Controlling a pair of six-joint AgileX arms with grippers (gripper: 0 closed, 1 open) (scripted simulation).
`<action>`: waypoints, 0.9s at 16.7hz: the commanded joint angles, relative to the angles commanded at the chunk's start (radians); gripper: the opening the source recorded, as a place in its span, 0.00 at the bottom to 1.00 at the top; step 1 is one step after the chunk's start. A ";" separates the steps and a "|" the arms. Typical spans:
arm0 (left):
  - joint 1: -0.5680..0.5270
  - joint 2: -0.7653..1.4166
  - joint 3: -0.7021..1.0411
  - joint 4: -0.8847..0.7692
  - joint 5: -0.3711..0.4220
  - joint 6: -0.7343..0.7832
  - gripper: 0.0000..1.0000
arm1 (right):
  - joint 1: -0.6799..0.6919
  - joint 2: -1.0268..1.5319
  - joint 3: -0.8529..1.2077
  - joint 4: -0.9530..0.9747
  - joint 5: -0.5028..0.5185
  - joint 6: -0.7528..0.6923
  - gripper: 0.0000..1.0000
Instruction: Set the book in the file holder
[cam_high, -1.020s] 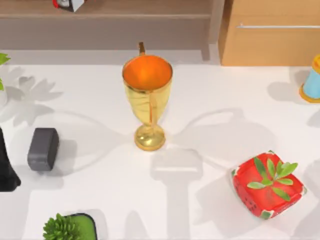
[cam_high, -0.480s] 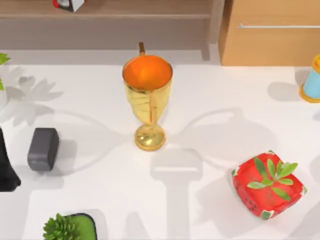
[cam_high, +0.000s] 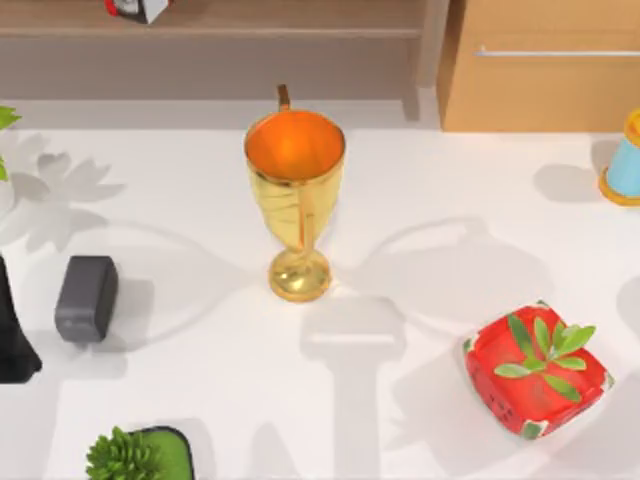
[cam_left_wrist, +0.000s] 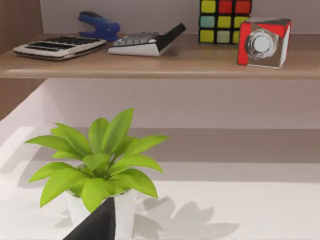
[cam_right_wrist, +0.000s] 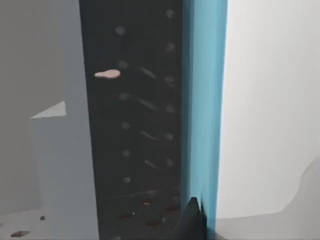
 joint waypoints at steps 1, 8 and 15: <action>0.000 0.000 0.000 0.000 0.000 0.000 1.00 | 0.000 0.000 0.000 0.000 0.000 0.000 0.00; 0.000 0.000 0.000 0.000 0.000 0.000 1.00 | 0.000 0.000 0.000 0.000 0.000 0.000 0.45; 0.000 0.000 0.000 0.000 0.000 0.000 1.00 | 0.000 0.000 0.000 0.000 0.000 0.000 0.98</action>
